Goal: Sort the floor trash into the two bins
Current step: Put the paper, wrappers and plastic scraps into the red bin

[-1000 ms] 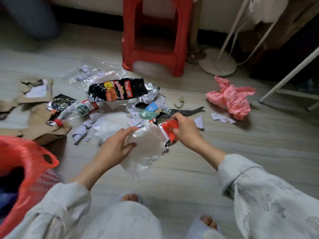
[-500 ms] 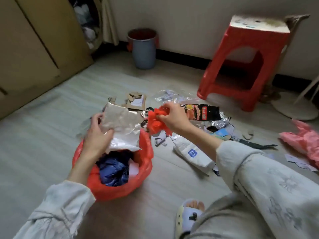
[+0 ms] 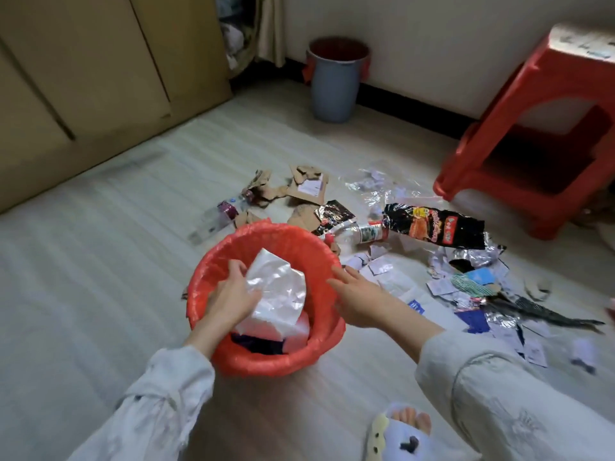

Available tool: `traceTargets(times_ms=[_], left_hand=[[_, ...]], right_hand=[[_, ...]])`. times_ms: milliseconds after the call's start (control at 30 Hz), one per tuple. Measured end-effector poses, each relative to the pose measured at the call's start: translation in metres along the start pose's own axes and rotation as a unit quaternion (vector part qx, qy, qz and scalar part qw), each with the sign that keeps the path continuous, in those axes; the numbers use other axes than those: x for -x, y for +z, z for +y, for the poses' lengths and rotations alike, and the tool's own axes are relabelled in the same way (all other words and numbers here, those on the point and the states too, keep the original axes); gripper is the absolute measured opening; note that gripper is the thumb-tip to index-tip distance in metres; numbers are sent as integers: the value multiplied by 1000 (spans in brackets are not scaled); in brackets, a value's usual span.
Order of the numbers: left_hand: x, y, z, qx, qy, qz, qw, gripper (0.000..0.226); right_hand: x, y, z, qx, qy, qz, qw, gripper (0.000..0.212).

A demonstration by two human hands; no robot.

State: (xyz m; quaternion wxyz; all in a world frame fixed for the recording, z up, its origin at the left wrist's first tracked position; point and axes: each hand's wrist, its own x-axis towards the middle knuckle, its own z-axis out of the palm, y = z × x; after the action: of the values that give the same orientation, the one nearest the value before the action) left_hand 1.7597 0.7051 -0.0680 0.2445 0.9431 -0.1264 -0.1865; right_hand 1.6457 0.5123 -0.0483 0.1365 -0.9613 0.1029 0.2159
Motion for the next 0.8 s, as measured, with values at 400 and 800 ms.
traceTargets(times_ms=[400, 800], left_hand=[[-56, 100, 1, -421, 192, -80, 883, 46], [-76, 164, -47, -420, 149, -169, 879, 66]], right_hand=[[-19, 22, 19, 34, -72, 36, 996, 69], [-32, 52, 24, 35, -76, 182, 980, 63]])
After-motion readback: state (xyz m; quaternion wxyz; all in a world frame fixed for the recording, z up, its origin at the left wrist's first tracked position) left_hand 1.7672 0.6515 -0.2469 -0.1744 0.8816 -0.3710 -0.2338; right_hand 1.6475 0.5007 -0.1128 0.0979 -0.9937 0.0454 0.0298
